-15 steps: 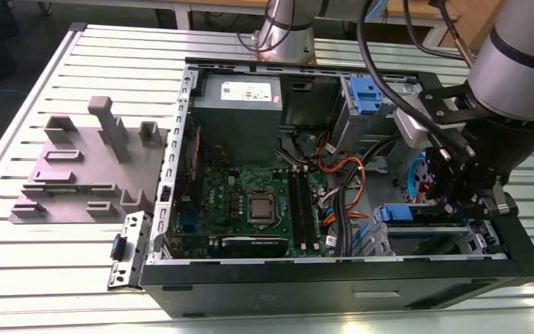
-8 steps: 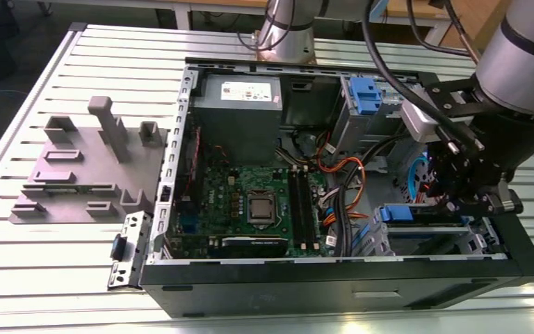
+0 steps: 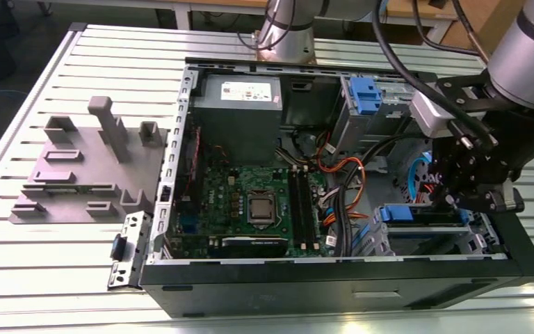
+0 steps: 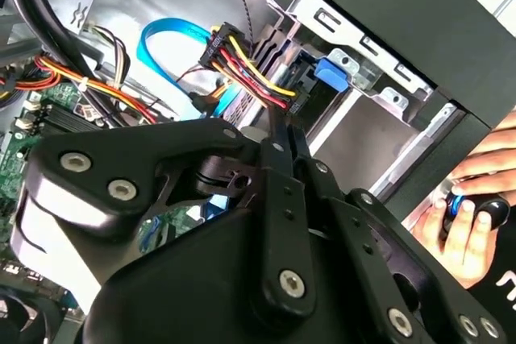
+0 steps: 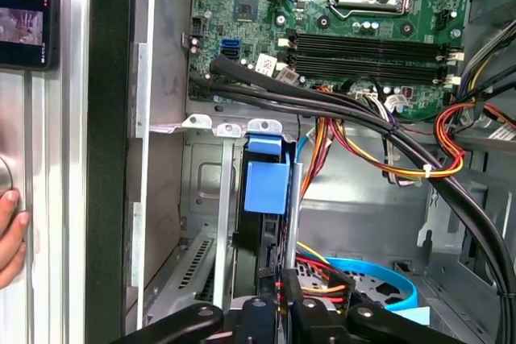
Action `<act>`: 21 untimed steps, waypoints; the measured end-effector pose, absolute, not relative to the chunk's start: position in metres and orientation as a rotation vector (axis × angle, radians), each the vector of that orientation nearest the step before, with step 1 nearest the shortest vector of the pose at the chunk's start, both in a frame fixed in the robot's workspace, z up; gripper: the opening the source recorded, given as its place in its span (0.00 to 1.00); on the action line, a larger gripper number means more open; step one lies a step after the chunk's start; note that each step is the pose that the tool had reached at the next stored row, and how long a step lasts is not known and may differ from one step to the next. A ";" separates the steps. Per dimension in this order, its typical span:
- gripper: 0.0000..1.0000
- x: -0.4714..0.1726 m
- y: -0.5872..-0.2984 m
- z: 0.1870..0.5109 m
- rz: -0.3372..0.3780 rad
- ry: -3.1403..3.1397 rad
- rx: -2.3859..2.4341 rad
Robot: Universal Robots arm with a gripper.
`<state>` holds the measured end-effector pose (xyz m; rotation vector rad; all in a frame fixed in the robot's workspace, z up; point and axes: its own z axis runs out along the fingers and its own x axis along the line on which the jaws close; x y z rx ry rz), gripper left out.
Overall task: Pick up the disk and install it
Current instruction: 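Insert the first disk wire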
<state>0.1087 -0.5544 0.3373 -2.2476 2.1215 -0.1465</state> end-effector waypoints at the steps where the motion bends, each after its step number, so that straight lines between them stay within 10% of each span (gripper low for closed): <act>1: 0.17 0.110 -0.554 0.337 -0.141 2.124 -2.250; 21: 0.11 0.116 -0.556 0.334 -0.132 2.201 -2.183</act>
